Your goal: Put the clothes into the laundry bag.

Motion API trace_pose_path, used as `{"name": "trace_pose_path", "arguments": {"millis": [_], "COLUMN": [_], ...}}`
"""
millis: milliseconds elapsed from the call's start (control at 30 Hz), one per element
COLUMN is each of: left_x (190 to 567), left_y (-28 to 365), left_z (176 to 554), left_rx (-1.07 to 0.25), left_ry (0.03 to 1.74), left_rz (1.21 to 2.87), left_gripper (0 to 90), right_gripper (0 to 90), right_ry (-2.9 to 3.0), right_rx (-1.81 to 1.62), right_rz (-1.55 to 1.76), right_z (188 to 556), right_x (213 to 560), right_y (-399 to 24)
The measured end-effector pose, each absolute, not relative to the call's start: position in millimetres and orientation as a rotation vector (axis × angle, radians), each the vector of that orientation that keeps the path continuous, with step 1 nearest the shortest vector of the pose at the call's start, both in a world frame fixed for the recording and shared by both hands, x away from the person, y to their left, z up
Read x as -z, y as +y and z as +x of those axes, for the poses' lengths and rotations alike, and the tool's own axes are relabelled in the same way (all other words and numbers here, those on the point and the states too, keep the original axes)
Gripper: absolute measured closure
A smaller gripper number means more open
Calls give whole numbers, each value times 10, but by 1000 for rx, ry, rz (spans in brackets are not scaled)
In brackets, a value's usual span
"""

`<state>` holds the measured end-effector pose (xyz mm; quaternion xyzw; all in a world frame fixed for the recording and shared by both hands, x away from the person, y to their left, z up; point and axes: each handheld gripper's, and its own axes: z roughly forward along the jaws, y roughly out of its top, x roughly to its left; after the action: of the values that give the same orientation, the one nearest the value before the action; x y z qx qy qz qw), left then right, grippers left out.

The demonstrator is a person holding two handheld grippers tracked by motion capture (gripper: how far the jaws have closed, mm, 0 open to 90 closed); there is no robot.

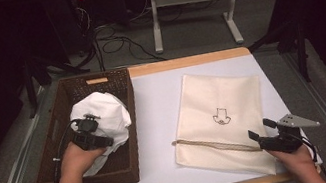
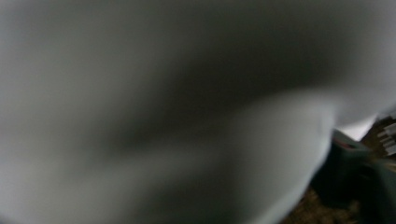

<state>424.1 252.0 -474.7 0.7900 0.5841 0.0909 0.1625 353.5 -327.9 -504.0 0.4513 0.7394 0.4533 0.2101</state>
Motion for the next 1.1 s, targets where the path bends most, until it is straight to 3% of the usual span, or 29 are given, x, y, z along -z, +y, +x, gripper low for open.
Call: {"name": "trace_pose_path", "arguments": {"millis": [100, 267, 300, 333, 533, 833, 1100], "left_x": [4860, 4875, 4859, 4849, 4839, 4784, 4603], "left_y": [2514, 2475, 2475, 2477, 2383, 2405, 2515], "left_z": [4299, 4299, 4288, 4284, 4247, 4247, 4193], "left_rx": [-207, -251, -268, -281, -325, -317, -395], "left_ry": [1741, 1712, 1705, 1708, 1634, 1627, 1588], "left_rz": [2331, 2396, 2393, 2394, 2468, 2439, 2238], "left_gripper": [192, 347, 407, 551, 682, 730, 755], "right_gripper": [204, 206, 206, 206, 206, 206, 206], "right_ry": [2055, 2047, 2048, 2050, 2057, 2047, 2049], "right_rx": [-1258, -1265, -1264, -1263, -1259, -1263, -1261], "right_rz": [1255, 1243, 1244, 1238, 1238, 1237, 1243], "right_z": [3535, 3525, 3526, 3532, 3542, 3527, 3527], "right_x": [5038, 5018, 5017, 5020, 5023, 5015, 5017], "right_y": [-3289, -3303, -3301, -3300, -3274, -3293, -3287]}}
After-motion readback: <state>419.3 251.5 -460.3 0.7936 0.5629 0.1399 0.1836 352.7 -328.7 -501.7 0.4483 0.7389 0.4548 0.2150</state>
